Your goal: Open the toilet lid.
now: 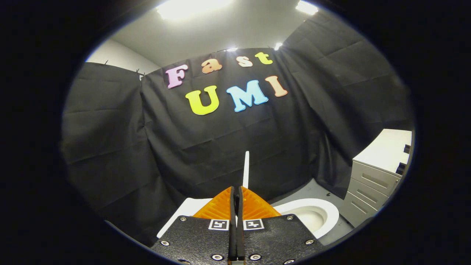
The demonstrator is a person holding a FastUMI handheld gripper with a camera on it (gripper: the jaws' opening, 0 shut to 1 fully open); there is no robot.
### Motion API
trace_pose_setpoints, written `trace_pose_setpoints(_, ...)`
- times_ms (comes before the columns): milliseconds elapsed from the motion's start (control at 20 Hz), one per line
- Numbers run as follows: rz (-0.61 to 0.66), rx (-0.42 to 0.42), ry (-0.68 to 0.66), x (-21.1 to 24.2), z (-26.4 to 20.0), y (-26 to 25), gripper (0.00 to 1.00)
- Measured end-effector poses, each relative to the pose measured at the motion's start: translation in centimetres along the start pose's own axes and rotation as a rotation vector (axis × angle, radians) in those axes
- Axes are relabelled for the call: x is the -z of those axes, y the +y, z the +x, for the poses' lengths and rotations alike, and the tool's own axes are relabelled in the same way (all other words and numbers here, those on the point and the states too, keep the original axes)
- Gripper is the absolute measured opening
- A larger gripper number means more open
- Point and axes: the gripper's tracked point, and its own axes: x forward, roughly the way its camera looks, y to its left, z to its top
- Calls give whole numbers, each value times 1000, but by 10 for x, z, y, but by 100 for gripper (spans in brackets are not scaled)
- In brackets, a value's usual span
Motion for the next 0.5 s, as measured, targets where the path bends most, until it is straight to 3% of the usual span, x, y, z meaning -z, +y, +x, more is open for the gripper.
trace_pose_setpoints(500,-97,-110,19,11,4,81,0)
